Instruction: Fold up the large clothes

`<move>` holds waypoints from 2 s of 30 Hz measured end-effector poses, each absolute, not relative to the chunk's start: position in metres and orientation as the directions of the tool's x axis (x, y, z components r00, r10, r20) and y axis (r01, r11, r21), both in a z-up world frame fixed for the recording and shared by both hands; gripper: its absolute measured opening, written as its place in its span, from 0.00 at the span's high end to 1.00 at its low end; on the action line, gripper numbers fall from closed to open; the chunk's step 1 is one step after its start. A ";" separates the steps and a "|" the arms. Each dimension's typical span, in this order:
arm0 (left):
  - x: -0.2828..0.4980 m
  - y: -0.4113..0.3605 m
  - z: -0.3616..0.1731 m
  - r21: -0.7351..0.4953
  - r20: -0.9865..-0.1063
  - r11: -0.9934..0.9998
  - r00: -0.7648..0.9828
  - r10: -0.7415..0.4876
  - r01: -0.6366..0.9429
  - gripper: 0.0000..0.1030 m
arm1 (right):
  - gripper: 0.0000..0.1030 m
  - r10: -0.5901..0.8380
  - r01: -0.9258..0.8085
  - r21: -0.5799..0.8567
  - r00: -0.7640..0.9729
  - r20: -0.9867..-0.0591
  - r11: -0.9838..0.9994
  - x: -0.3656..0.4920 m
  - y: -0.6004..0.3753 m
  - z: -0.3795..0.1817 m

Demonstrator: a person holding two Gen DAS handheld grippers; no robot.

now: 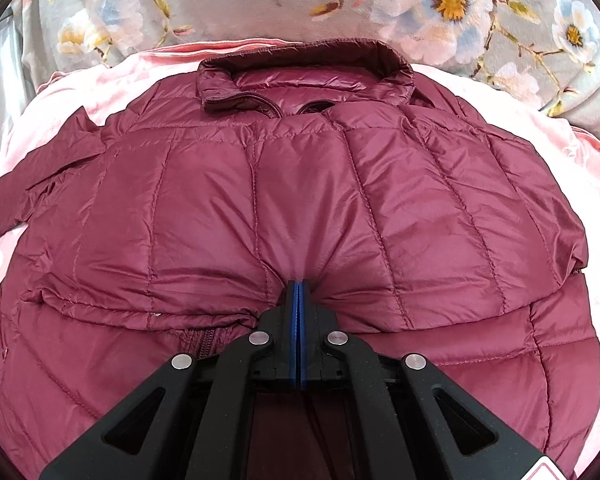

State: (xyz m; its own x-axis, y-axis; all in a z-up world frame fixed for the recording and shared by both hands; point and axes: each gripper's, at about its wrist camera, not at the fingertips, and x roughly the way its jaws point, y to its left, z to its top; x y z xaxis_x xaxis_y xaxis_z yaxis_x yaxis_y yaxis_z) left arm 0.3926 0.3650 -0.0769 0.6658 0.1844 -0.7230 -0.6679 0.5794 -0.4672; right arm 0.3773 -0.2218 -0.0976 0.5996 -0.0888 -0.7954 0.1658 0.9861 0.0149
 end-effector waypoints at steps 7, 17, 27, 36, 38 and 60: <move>0.416 0.360 -0.075 -0.469 -0.694 0.611 0.694 0.192 -0.638 0.62 | 1.00 -0.090 0.166 0.013 0.599 -0.796 0.986 0.377 -0.222 -0.098; 0.418 0.322 -0.027 -0.411 -0.625 0.727 0.751 0.213 -0.549 0.99 | 1.00 -0.082 0.167 0.025 0.599 -0.796 0.986 0.377 -0.224 -0.097; 0.384 0.144 0.103 -0.320 -0.393 0.940 0.919 -0.013 -0.123 1.00 | 1.00 -0.077 0.176 0.039 0.607 -0.791 0.984 0.375 -0.226 -0.095; 0.349 -0.057 0.122 -0.241 -0.390 0.938 0.860 -0.328 0.249 1.00 | 1.00 -0.027 0.200 0.149 0.679 -0.733 0.968 0.352 -0.243 -0.072; 0.344 -0.095 0.116 -0.233 -0.405 0.925 0.835 -0.372 0.300 1.00 | 1.00 -0.010 0.208 0.185 0.689 -0.725 0.960 0.341 -0.249 -0.064; 0.332 -0.271 -0.065 -0.259 -0.727 0.886 0.526 -0.441 0.385 0.90 | 0.90 -0.011 0.354 0.319 0.684 -0.730 0.879 0.177 -0.348 -0.052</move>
